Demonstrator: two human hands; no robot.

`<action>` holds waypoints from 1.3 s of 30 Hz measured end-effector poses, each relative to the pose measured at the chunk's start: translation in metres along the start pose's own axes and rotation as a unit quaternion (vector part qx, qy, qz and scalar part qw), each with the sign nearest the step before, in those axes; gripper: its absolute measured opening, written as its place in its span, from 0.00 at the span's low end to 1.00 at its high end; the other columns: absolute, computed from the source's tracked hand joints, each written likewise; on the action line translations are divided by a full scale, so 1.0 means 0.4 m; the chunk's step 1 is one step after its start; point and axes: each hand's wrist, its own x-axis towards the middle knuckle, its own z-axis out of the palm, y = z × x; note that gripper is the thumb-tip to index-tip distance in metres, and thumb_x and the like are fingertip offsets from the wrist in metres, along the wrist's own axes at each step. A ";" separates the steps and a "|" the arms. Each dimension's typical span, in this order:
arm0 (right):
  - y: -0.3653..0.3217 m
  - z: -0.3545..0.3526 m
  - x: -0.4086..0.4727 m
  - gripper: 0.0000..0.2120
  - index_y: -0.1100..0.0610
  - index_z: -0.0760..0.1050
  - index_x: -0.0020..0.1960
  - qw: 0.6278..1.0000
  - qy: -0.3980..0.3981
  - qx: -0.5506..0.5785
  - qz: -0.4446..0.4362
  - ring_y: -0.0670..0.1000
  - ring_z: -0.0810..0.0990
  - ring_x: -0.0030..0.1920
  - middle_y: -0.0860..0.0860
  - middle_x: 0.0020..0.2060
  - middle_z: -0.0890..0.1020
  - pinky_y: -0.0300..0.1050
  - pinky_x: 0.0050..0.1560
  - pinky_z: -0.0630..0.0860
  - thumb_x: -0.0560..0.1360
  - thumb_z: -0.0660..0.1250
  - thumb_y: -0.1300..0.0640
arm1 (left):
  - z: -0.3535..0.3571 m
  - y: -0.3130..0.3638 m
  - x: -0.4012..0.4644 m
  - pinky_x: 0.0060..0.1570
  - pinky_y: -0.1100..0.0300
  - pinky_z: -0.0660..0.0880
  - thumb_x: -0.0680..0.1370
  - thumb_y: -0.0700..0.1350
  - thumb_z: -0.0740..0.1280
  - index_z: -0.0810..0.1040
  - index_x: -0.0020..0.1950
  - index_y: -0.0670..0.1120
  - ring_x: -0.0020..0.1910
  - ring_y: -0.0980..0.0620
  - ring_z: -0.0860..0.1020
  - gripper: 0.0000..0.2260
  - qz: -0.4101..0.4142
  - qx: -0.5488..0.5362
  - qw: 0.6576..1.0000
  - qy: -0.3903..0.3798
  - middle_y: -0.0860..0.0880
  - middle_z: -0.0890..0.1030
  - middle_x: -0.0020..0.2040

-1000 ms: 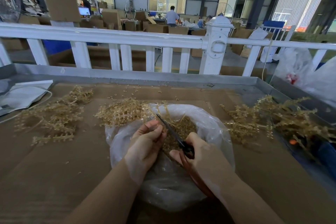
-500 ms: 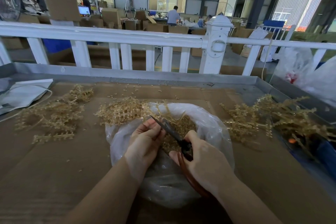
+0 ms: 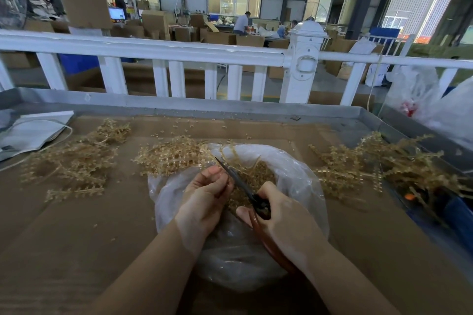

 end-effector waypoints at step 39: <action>0.017 0.005 0.011 0.16 0.47 0.66 0.44 1.000 -0.015 -0.010 0.002 0.43 0.77 0.40 0.43 0.35 0.75 0.33 0.38 0.69 0.72 0.65 0.37 | 0.020 0.021 -0.002 0.36 0.59 0.76 0.74 0.29 0.56 0.74 0.44 0.41 0.35 0.49 0.75 0.10 -0.051 0.057 0.997 0.025 0.45 0.76 0.35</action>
